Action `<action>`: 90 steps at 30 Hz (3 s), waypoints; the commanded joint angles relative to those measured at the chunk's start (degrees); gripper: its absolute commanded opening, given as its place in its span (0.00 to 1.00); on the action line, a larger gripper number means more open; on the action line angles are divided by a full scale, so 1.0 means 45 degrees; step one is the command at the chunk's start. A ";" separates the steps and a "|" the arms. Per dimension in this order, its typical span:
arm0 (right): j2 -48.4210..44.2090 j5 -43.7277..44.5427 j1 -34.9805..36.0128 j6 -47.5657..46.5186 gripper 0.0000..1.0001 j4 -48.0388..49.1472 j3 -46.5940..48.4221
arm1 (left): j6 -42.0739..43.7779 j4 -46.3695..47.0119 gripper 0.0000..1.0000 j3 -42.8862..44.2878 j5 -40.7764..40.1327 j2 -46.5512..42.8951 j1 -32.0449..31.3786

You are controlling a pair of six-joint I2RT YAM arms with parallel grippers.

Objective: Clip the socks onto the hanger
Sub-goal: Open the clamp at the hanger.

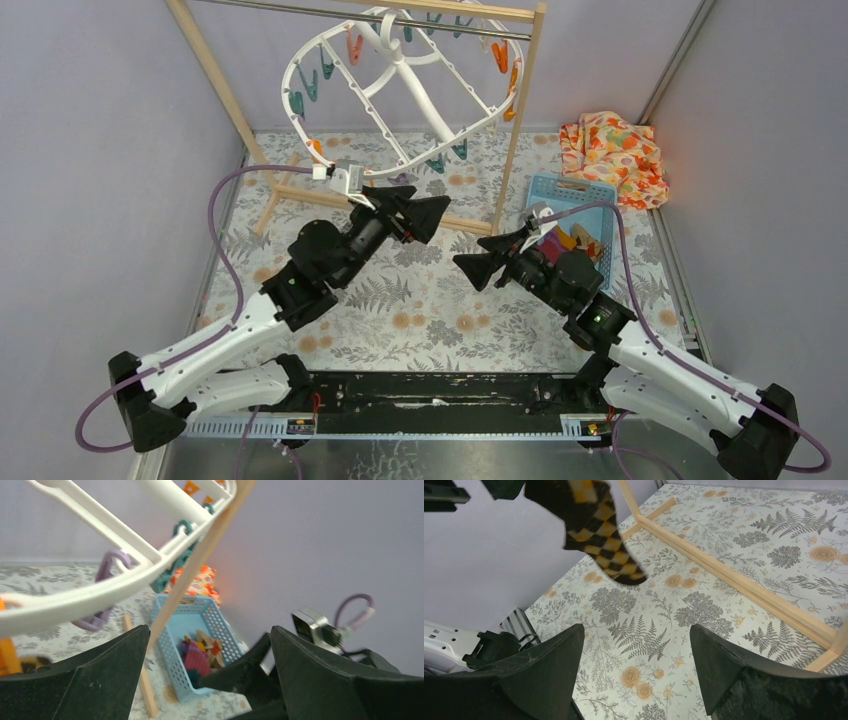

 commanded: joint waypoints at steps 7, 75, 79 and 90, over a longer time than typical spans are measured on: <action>-0.0711 0.0355 -0.0040 -0.0693 0.84 -0.0297 0.0123 | 0.3195 0.1352 0.99 0.1447 -0.4280 0.0827 -0.0069; 0.5690 0.2152 -0.0128 -0.4953 0.71 -0.1553 0.8722 | 0.3837 -0.0069 0.99 0.0238 -0.1636 -0.1771 0.0087; 0.5880 0.2129 -0.0275 -0.4864 0.62 -0.1387 0.8686 | 0.3840 -0.0068 0.99 0.0186 -0.1633 -0.1794 0.0083; 0.4732 0.1671 -0.0379 -0.4456 0.38 -0.0948 0.7658 | 0.3782 -0.0054 0.99 0.0110 -0.1698 -0.1807 0.0068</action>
